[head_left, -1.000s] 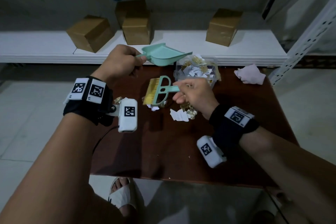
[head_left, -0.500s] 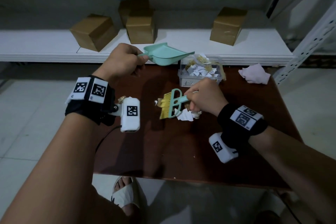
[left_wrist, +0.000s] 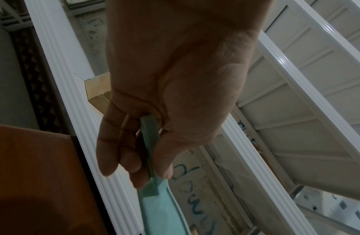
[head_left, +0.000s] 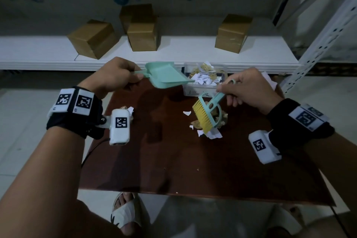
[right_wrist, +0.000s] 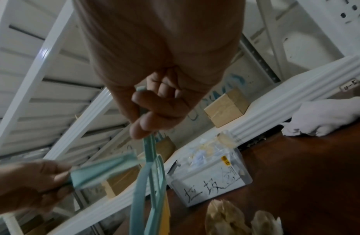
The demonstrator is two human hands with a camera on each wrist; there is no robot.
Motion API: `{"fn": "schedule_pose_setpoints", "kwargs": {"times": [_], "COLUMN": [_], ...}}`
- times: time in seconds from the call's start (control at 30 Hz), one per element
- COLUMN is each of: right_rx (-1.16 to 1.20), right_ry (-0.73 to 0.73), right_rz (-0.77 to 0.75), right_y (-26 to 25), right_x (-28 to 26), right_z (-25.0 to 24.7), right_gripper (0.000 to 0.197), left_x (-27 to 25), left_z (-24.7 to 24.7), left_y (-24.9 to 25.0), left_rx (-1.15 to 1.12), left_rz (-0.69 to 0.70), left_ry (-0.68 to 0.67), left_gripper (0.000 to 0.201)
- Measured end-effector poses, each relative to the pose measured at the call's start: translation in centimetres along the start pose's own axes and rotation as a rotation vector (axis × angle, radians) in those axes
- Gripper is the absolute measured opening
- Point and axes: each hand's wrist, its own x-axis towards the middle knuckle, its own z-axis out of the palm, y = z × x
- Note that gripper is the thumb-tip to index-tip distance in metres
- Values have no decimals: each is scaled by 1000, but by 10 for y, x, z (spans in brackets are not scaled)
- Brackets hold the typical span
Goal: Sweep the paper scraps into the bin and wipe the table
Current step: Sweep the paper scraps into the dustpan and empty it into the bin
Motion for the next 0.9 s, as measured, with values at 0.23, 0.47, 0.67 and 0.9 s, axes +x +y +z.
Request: {"fn": "schedule_pose_setpoints", "kwargs": {"times": [0.23,0.47,0.67,0.9], "right_rx": [-118,-672,-842,-644], "right_ry": [140,190,175,121], "right_rz": [-74,-176,-136,-118], "right_y": [-4,14,37,40], "right_x": [5,6,-4,3], "right_z": [-28,-39,-19,8], "right_gripper": [24,36,33,48], "left_x": [1,7,11,18], "left_z": [9,22,37,53], "left_y": [-11,-19,-25,-17], "left_rx": [196,410,489,588], "left_rz": [-81,-175,-198,-107], "left_ry": [-128,-353,-464,-487], "left_gripper": [11,9,5,6]}}
